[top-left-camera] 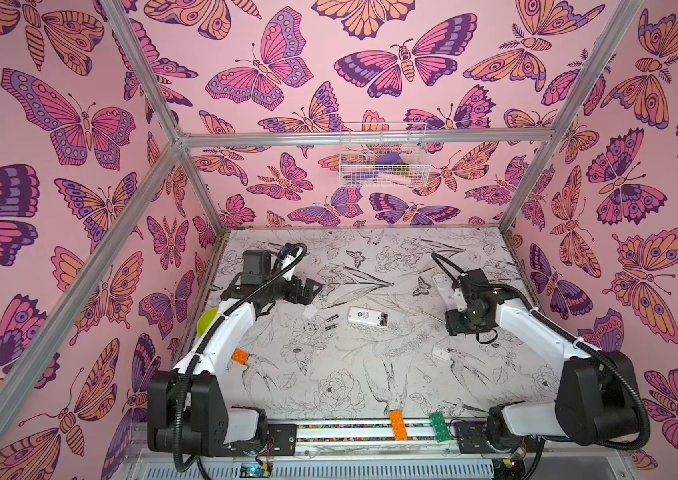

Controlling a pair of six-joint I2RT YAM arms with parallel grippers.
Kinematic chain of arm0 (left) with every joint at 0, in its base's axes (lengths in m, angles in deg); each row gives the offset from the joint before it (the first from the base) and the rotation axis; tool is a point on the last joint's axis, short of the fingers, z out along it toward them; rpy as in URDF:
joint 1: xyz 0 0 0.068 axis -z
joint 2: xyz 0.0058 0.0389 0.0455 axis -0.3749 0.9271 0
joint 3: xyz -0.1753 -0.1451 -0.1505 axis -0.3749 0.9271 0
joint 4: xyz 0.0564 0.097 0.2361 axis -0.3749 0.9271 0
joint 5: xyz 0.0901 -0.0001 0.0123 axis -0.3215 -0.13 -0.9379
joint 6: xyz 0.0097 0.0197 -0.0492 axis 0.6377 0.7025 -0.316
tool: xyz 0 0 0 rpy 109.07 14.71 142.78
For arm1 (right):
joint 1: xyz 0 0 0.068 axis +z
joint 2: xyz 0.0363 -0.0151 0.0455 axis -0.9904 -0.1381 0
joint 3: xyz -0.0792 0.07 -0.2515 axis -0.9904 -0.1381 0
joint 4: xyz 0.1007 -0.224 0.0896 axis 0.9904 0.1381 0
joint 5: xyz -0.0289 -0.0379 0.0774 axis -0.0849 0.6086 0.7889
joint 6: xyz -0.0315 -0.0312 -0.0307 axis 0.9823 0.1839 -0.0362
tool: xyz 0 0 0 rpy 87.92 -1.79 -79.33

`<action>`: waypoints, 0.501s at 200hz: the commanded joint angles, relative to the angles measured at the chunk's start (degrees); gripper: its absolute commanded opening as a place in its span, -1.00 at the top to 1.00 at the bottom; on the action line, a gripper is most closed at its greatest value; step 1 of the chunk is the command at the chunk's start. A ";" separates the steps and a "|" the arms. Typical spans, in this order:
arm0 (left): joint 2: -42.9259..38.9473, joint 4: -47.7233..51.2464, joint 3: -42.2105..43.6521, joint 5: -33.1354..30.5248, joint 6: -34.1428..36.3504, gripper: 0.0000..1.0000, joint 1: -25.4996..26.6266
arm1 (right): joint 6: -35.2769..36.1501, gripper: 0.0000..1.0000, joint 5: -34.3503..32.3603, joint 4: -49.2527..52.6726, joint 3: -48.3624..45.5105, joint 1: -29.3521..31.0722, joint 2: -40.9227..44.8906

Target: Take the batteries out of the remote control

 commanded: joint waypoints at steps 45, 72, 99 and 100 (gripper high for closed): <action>-5.39 2.31 3.96 10.87 2.07 -0.98 -9.79 | -0.41 -0.46 -4.15 -3.41 -1.83 0.15 2.24; -4.38 3.04 3.65 9.59 4.49 -0.98 -10.36 | -2.36 -0.45 -2.33 -3.50 -1.06 0.23 0.00; -4.15 0.46 4.34 8.18 3.71 -0.99 -9.23 | -4.60 -0.45 1.88 -1.99 1.08 0.22 -3.37; -4.15 0.45 4.40 8.20 3.69 -0.99 -9.22 | -4.66 -0.45 1.98 -2.09 1.03 0.25 -3.37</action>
